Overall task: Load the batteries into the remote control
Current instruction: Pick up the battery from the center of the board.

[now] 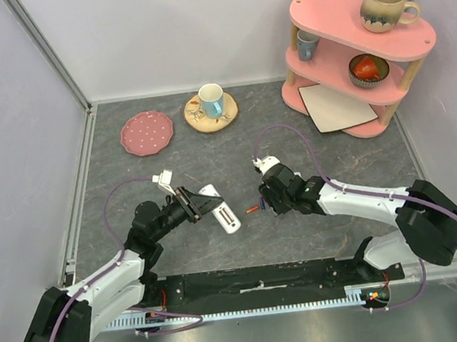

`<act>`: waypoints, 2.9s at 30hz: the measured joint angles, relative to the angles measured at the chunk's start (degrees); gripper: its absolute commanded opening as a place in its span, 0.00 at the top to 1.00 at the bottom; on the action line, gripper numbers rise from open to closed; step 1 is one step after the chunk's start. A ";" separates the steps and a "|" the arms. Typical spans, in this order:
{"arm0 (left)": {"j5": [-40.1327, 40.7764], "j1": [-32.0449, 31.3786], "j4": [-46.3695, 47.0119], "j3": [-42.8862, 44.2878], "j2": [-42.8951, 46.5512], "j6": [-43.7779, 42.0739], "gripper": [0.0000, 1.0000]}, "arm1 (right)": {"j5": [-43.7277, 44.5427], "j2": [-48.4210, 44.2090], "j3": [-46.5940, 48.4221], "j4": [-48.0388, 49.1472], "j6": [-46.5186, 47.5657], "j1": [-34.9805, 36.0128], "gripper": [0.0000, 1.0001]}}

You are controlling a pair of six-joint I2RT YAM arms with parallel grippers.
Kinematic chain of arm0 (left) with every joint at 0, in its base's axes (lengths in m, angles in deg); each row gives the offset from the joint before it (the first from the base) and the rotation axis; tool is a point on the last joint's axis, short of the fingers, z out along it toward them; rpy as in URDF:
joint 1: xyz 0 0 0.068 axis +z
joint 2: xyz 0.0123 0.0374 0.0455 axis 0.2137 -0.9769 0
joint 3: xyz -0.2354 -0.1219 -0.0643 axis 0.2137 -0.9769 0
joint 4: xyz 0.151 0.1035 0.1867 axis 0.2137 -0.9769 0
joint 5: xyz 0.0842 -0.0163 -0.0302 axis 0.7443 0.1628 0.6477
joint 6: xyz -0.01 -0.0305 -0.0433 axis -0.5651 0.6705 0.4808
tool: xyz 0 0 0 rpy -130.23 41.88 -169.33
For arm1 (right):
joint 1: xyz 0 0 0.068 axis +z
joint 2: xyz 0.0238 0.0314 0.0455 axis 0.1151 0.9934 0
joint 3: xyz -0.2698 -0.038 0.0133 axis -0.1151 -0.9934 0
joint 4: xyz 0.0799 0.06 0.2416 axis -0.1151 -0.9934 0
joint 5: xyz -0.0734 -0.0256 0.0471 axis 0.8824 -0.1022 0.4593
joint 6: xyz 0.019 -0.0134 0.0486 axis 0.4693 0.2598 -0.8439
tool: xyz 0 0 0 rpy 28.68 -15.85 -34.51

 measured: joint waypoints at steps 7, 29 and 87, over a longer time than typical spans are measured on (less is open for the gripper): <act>-1.79 0.00 1.49 0.00 -0.50 0.02 0.98 | -0.94 4.07 0.00 2.10 0.37 0.02 0.49; -3.80 0.31 1.84 0.00 0.50 0.00 0.98 | -1.16 11.06 2.49 7.69 0.74 -0.68 0.54; -5.46 1.51 4.85 -2.34 1.33 0.02 0.98 | -6.36 11.10 2.47 8.61 1.57 -3.82 1.00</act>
